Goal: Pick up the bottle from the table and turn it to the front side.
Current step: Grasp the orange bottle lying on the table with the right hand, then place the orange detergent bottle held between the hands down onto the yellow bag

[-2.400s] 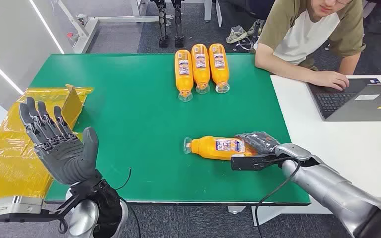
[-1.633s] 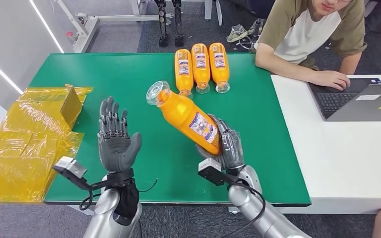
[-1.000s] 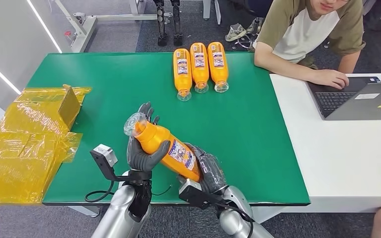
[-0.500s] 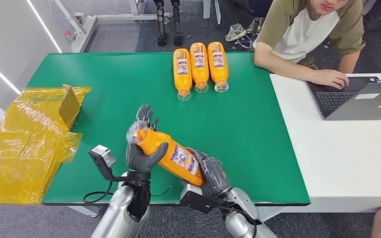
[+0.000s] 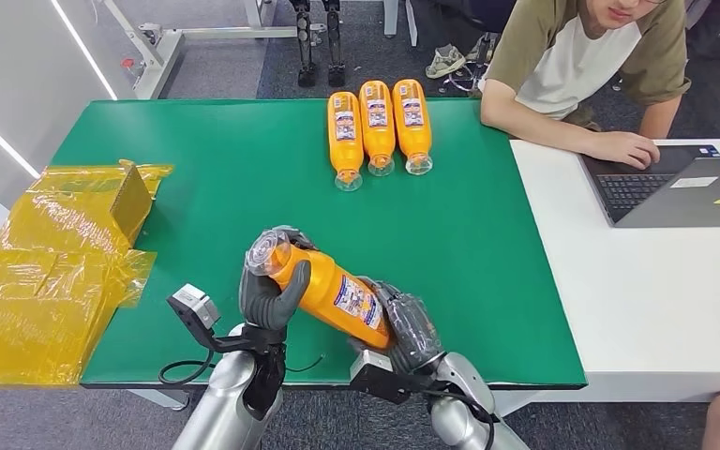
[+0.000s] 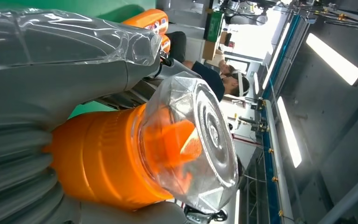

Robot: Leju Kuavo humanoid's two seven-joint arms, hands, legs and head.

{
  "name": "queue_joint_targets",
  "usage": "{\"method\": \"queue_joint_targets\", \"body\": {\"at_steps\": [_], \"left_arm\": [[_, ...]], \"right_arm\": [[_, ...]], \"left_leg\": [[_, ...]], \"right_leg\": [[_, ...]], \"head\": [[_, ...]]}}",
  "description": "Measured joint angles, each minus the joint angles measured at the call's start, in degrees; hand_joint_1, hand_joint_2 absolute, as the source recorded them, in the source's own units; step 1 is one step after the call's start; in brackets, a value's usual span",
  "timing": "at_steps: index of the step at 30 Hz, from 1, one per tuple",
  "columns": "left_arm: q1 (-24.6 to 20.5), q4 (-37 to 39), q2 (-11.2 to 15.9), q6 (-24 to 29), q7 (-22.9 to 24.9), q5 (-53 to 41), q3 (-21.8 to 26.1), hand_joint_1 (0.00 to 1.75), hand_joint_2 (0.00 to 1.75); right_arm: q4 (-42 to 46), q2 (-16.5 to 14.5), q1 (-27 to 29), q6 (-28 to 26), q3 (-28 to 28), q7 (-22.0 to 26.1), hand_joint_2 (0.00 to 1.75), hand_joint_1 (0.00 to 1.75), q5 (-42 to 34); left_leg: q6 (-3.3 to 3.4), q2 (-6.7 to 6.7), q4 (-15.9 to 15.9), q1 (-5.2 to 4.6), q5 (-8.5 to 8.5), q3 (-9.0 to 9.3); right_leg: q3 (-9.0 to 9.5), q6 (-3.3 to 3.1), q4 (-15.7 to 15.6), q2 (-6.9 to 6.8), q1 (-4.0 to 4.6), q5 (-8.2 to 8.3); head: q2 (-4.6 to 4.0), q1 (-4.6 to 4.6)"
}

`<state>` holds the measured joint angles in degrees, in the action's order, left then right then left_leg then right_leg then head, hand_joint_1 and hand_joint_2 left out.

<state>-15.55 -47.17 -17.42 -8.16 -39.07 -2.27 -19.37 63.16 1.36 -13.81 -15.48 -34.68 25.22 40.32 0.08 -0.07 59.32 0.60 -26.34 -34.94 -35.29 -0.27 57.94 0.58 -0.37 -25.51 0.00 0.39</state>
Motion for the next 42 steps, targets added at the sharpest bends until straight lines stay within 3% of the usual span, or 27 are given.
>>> {"method": "queue_joint_targets", "body": {"at_steps": [2,3,10,13,16,23,26,33,36,42], "left_arm": [[-0.03,-0.02,0.00,-0.36,-0.36,-0.52,-0.03,1.75,1.75],[-0.05,-0.03,-0.01,-0.46,-0.56,-0.95,-0.05,1.75,1.75],[0.02,-0.72,0.07,1.38,-0.90,-3.35,-0.07,1.75,1.75],[0.33,-2.28,0.32,5.39,0.51,-5.42,0.07,1.75,1.75],[0.96,-4.66,0.68,13.93,2.93,-9.69,0.89,1.75,1.75],[1.90,-11.33,3.48,40.12,5.99,-22.94,5.13,1.75,1.75],[2.33,-14.83,4.65,46.77,6.45,-33.43,8.03,1.75,1.75],[1.09,-21.95,4.81,48.13,8.55,-67.53,21.19,1.75,1.75],[-2.29,-19.36,6.59,48.12,13.13,-72.21,22.98,1.75,1.75],[-9.79,-5.66,13.03,48.12,20.75,-77.99,23.04,1.75,1.75]], "right_arm": [[-0.01,-0.04,0.18,-0.61,0.23,0.70,1.75,0.11,-0.26],[0.01,-0.11,0.31,-0.91,0.31,1.18,1.75,0.00,-0.48],[2.09,-2.01,1.60,-4.34,0.36,4.97,1.75,0.00,-4.95],[3.56,-2.28,2.59,-6.47,0.62,6.86,1.75,0.00,-8.57],[5.48,-2.53,4.00,-8.78,0.95,8.51,1.75,0.00,-11.86],[9.88,-3.34,7.42,-11.80,0.99,10.10,1.75,0.00,-15.25],[11.07,-3.73,8.27,-12.70,0.99,11.55,1.75,0.00,-17.48],[15.07,-4.90,10.72,-17.27,1.03,14.73,1.75,0.00,-23.57],[18.01,-5.07,11.78,-18.33,0.91,14.93,1.75,0.00,-27.69],[23.82,-5.02,12.44,-18.30,0.53,15.00,1.75,0.00,-33.47]], "left_leg": [[0.00,-0.01,0.00,0.00,0.00,-0.01],[0.00,-0.02,0.00,0.00,0.00,-0.01],[0.00,-0.04,-0.02,0.01,0.00,-0.02],[0.00,-0.03,-0.03,0.01,0.00,-0.03],[0.00,-0.03,-0.03,0.01,0.00,-0.04],[-0.01,-0.02,-0.07,0.03,0.00,-0.03],[-0.02,-0.02,-0.07,0.04,0.01,-0.03],[-0.02,-0.03,-0.07,0.03,0.02,-0.01],[-0.05,-0.08,-0.07,0.03,0.05,-0.01],[-0.17,0.05,-0.07,0.04,0.14,0.06]], "right_leg": [[0.00,0.00,0.00,-0.02,0.00,0.00],[0.00,0.00,0.00,-0.03,0.00,0.00],[-0.03,-0.01,0.01,-0.05,0.01,-0.01],[-0.02,-0.01,0.02,-0.05,0.01,-0.01],[-0.02,-0.01,0.01,-0.05,0.00,-0.01],[-0.03,-0.06,0.03,-0.05,0.02,-0.04],[-0.03,-0.07,0.05,-0.05,0.03,-0.05],[-0.02,-0.07,0.03,-0.06,0.02,-0.05],[0.00,-0.07,0.04,-0.10,0.02,-0.04],[-0.01,-0.19,0.07,0.01,0.03,0.05]], "head": [[0.00,0.00],[0.00,0.00],[0.00,-0.01],[0.00,0.00],[0.00,0.01],[0.00,-0.01],[0.00,0.00],[0.00,0.01],[0.00,0.02],[-0.01,0.01]]}}
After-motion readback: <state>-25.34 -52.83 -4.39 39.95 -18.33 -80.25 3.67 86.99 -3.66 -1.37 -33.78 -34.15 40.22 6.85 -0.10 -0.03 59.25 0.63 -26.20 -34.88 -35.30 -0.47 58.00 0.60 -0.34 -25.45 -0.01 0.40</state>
